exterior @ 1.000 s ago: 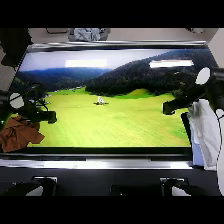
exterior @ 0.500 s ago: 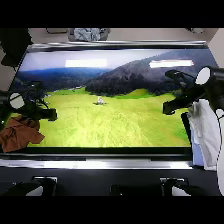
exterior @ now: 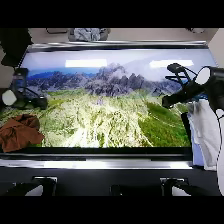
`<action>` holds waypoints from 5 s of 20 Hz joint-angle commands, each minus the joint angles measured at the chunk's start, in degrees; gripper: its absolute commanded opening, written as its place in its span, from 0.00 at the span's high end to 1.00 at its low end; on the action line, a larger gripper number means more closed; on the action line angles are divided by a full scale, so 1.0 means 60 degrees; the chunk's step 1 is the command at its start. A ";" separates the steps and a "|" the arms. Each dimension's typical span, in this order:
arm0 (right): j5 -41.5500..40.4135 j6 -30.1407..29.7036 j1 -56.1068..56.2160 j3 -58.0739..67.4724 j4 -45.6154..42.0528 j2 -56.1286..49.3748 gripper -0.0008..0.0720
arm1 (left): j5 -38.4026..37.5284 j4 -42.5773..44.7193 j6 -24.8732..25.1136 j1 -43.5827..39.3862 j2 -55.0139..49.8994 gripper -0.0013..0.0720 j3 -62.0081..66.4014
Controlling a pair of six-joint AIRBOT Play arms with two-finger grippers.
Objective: Fold the shirts.
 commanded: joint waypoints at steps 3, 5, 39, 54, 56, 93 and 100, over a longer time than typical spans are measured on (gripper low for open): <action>-0.0404 0.0007 0.0007 -0.0007 0.0124 -0.0004 0.06 | -0.0878 0.0015 -0.2350 0.3869 -0.0044 0.10 0.0270; -0.0412 0.0007 0.0007 -0.0007 0.0142 -0.0004 0.06 | -0.0845 -0.1770 -0.1880 0.5257 -0.0226 0.04 -0.0328; 0.0503 -0.0058 0.0007 0.0025 0.0164 0.4320 0.06 | 0.1552 -0.9857 0.2867 -0.0827 0.3705 0.95 -0.1657; 0.2244 0.0688 0.0007 0.0011 -0.0601 0.3173 0.06 | -0.0911 -0.7621 0.2852 -0.6087 -0.2131 0.00 -0.1453; 0.2273 0.0572 0.0007 0.0011 -0.0186 0.2528 0.06 | -0.1847 -0.7049 0.2856 -0.4798 -0.1468 0.00 -0.0663; -0.2324 -0.0237 0.2907 -0.4397 0.2025 0.2127 0.94 | 0.2310 -0.9369 0.3002 -0.1989 0.0641 0.95 -0.2830; -0.2481 -0.0616 0.0277 0.0375 0.0630 0.5708 0.94 | 0.2069 -0.8754 0.2470 0.1013 0.3133 0.95 0.2273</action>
